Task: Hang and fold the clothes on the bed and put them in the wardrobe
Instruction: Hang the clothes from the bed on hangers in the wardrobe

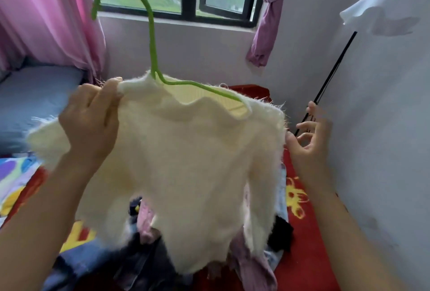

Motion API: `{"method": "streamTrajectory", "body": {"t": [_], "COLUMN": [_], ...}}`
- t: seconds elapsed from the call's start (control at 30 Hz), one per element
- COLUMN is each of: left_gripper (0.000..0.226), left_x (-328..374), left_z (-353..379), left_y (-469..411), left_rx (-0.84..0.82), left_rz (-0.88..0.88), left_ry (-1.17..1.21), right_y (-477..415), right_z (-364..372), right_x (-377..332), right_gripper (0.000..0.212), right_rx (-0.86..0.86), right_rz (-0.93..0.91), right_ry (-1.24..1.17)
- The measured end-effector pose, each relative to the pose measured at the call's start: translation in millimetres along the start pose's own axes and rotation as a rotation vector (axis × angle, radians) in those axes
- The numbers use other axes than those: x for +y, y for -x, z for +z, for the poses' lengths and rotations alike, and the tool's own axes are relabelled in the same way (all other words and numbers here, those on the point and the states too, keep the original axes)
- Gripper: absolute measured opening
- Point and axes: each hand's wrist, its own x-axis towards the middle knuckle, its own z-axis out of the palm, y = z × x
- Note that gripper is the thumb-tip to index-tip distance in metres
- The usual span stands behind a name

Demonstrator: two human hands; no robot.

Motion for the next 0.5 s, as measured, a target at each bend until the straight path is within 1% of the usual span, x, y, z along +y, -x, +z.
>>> {"method": "streamTrajectory", "body": {"t": [0.03,0.1,0.13,0.17,0.2,0.23,0.33,0.4,0.5], "left_gripper": [0.017,0.016,0.016,0.016,0.017,0.019,0.028,0.029,0.028], "left_x": [-1.3,-1.0,-0.2,0.6,0.7,-0.4,-8.1,-16.6,-31.2], "left_z": [-0.3,-0.4,-0.7,-1.2,-2.1,-3.7,-11.2,-16.5,-20.3], "left_y": [-3.4,-7.3,-8.3,-9.3,-10.1,-11.0,-11.9,-11.2,-5.5], "left_rx": [0.014,0.03,0.031,0.026,0.007,-0.027,-0.137,-0.15,-0.134], "left_rz": [0.006,0.038,0.048,0.044,0.019,-0.025,-0.128,-0.123,-0.051], "left_ry": [-0.012,-0.004,0.007,0.014,0.019,0.022,0.081,0.115,0.077], "right_y": [-10.3,-24.6,-27.7,-28.4,-26.9,-25.8,-32.5,-40.3,-47.6], "right_z": [-2.9,-4.0,-1.9,1.8,6.3,11.2,17.9,16.9,16.0], "right_x": [7.5,23.0,29.4,33.5,35.5,36.2,35.2,29.2,18.9], "right_gripper": [0.054,0.052,0.051,0.044,0.034,0.027,0.032,0.025,0.013], "right_rx": [-0.065,-0.359,-0.497,-0.593,-0.647,-0.652,-0.495,-0.433,-0.429], "right_rz": [0.136,0.361,0.426,0.451,0.445,0.417,0.394,0.385,0.318], "right_ry": [-0.049,-0.226,-0.283,-0.287,-0.265,-0.241,-0.233,-0.283,-0.259]}}
